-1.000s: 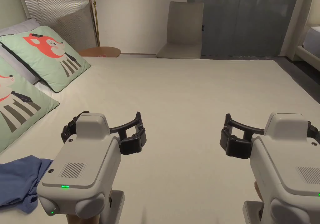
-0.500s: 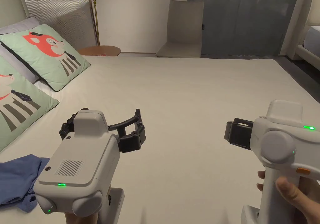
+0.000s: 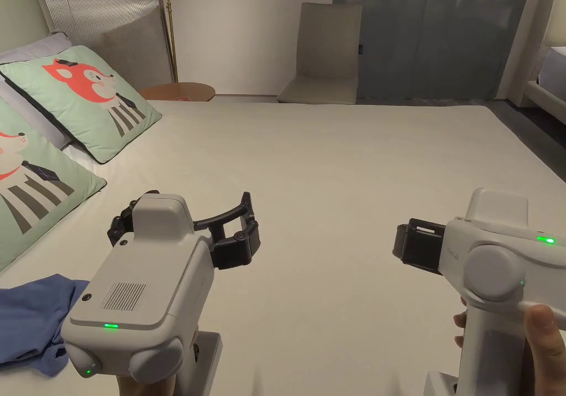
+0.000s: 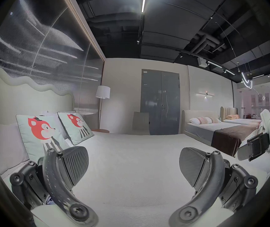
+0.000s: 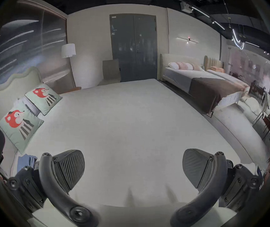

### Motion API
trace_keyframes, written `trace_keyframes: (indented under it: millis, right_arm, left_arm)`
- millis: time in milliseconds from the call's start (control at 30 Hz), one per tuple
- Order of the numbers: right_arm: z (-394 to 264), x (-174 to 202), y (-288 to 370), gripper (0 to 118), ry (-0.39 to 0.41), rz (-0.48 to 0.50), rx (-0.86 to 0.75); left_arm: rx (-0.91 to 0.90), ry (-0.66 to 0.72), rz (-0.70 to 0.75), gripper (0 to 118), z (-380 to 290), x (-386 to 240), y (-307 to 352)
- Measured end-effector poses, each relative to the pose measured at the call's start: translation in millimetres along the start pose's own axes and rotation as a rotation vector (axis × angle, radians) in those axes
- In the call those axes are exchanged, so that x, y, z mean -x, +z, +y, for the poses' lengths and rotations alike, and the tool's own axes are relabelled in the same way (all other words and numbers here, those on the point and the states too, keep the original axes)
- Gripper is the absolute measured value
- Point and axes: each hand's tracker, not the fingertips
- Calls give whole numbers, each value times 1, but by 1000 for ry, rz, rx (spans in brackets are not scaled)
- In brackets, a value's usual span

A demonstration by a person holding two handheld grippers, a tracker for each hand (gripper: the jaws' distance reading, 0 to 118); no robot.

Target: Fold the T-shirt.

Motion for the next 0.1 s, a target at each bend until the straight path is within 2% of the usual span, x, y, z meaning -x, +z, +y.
trace_keyframes:
  millis: [100]
  right_arm:
    - [-1,-2,2,118,-8,4,-8]
  left_arm:
    - [0,-4,2,110,1,0,0]
